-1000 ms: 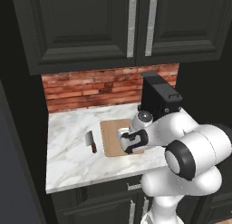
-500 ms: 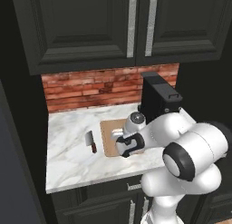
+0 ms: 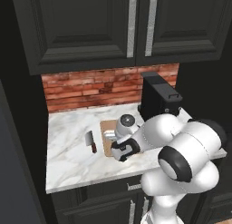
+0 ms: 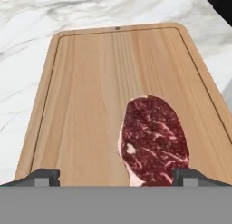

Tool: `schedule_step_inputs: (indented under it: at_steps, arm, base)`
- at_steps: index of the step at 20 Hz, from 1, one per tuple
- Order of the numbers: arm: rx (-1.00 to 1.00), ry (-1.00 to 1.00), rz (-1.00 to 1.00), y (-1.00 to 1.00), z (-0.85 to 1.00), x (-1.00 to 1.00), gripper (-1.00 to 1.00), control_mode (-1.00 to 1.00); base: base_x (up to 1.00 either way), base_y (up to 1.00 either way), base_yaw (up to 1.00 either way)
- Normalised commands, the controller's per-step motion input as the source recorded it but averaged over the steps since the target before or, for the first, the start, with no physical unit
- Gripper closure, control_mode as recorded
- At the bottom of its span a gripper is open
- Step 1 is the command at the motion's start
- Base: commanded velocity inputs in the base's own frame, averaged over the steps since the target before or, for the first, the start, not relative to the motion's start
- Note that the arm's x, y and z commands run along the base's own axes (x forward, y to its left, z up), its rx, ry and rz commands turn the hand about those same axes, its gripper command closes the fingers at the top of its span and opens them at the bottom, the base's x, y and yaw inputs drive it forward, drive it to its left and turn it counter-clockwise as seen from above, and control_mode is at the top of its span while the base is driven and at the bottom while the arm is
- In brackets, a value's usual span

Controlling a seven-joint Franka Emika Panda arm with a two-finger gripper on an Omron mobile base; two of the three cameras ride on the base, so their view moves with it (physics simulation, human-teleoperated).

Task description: Retrieve the steak from the fridge and place it on the cutting board.

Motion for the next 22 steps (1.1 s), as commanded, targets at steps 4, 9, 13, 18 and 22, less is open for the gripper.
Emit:
schedule_step_inputs:
  at_steps: [4, 9, 13, 18, 22]
  arm:
    - [0.05, 0.00, -0.09, -0.43, 0.05, 0.00, -1.00, -1.00]
    - [0.11, 0.00, -0.01, -0.50, 0.40, -0.32, -1.00, -1.00]
    - [0.05, 0.01, 0.07, 0.00, 0.94, -0.72, -1.00, -1.00]
    - [-0.01, 0.12, 0.05, -0.02, 0.95, -0.74, -1.00, -1.00]
    - [-0.11, 0.23, 0.03, -0.28, 0.51, -0.85, -1.00, -1.00]
  base:
    - [0.00, 0.00, 0.00]
    - [0.00, 0.00, 0.00]
    - [0.00, 0.00, 0.00]
    - [0.00, 0.00, 0.00]
    - [0.00, 0.00, 0.00]
